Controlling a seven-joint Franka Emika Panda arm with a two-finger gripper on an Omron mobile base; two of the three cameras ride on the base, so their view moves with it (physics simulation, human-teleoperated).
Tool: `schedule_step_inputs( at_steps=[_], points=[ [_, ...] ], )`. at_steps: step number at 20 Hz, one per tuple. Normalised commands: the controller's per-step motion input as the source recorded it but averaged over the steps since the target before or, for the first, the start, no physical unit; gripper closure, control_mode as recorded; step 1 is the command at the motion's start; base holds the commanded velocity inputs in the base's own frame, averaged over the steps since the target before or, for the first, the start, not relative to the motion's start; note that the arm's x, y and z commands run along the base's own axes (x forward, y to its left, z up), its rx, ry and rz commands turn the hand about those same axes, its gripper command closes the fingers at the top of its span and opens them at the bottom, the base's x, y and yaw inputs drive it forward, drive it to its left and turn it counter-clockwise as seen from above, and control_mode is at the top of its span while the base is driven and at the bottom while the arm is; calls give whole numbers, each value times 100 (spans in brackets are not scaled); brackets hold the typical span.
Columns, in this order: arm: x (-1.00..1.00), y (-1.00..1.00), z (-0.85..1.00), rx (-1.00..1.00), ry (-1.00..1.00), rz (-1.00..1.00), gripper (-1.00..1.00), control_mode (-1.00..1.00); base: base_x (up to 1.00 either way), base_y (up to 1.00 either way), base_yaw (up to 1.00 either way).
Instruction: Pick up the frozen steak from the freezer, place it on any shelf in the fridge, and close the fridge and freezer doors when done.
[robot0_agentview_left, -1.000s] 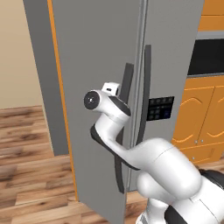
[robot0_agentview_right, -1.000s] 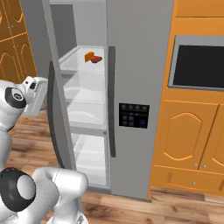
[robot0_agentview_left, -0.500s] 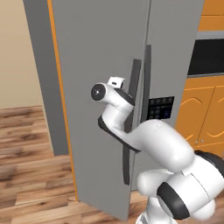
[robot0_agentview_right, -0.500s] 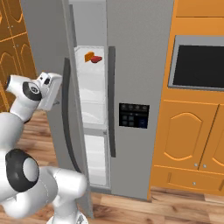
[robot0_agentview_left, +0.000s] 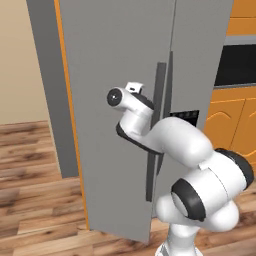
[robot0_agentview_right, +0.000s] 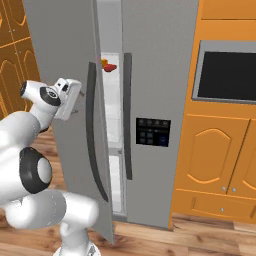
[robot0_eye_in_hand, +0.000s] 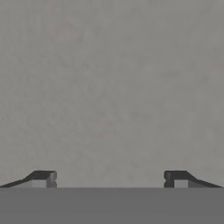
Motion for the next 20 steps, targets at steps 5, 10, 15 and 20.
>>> schedule_step_inputs(
  at_steps=[5,10,15,20],
  points=[
    [51,-23,0,0,0,-1,-100,-100,0,0,0],
    [51,-23,-1,0,0,-1,-100,-100,0,0,0],
    [49,-22,-3,0,0,-1,-100,-100,0,0,0],
    [49,-23,-5,0,0,-2,-100,-100,0,0,0]
  ],
)
